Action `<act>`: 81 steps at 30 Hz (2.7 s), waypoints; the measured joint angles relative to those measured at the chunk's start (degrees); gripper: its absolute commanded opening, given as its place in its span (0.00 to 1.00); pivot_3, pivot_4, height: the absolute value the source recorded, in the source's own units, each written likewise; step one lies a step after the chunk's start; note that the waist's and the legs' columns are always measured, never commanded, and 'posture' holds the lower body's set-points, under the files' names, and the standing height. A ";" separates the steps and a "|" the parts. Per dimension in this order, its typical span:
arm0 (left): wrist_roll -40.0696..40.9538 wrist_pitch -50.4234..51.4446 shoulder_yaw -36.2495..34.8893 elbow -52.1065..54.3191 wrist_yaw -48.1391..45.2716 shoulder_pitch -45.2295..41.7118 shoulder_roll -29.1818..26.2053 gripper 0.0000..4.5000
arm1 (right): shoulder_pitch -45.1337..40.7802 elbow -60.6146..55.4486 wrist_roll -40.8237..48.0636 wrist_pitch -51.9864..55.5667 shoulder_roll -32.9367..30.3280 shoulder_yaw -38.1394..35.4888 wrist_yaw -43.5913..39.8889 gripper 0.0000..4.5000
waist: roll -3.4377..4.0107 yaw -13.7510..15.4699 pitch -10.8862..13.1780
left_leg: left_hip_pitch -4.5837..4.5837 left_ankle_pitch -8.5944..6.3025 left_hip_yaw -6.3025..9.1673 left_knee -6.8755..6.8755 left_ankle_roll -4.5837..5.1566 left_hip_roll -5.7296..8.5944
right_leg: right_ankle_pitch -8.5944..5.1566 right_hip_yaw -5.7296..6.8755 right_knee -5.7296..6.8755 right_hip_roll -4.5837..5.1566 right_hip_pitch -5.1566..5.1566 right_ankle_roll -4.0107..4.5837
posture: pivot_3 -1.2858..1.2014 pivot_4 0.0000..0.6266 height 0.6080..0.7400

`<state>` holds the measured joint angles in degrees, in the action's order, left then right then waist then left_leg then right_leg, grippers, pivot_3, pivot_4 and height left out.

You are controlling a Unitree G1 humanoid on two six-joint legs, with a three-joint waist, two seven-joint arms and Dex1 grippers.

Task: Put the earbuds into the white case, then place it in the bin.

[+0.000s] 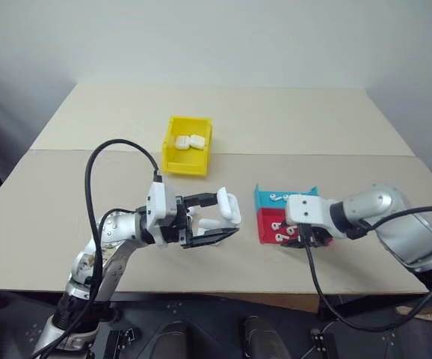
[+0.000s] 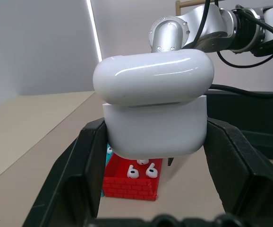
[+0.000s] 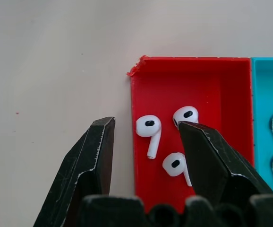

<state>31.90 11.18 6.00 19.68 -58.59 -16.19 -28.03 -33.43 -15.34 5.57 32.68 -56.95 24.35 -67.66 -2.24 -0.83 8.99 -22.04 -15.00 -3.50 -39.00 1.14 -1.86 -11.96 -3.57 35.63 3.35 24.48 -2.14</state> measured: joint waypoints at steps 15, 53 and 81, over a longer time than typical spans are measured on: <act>7.63 11.47 -2.49 8.22 12.37 -1.90 4.34 0.62 | -0.82 4.78 -4.78 -0.44 3.66 1.92 -2.86 0.58 | 0.00 -0.10 0.00 | 0.04 0.00 0.13 -0.04 0.00 0.01 | 0.00 -0.02 0.10 -0.02 -0.01 0.00 | 0.52 0.24 1.00; 11.85 10.77 -2.88 6.62 1.94 -7.57 3.67 0.62 | 11.94 -10.66 25.81 12.08 16.04 -37.04 1.93 0.14 | -0.01 0.19 0.00 | 0.06 0.00 0.18 -0.08 0.00 0.01 | 0.01 0.10 0.04 -0.04 -0.19 0.00 | 0.52 0.24 1.00; 16.38 17.39 -2.07 2.32 2.36 -14.95 7.65 0.62 | 7.16 -23.47 64.99 11.59 26.67 -40.82 38.34 0.14 | 0.01 -0.10 0.00 | 0.02 0.00 0.19 -0.07 0.00 0.00 | 0.00 0.03 0.06 -0.08 -0.13 -0.01 | 0.52 0.24 1.00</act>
<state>48.28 28.56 3.93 22.01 -56.23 -31.14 -20.38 -26.27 -38.81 70.56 44.27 -30.28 -16.46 -29.31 -2.23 -0.93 8.98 -22.02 -15.00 -3.31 -39.06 1.14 -1.86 -11.96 -3.54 35.69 3.27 24.36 -2.15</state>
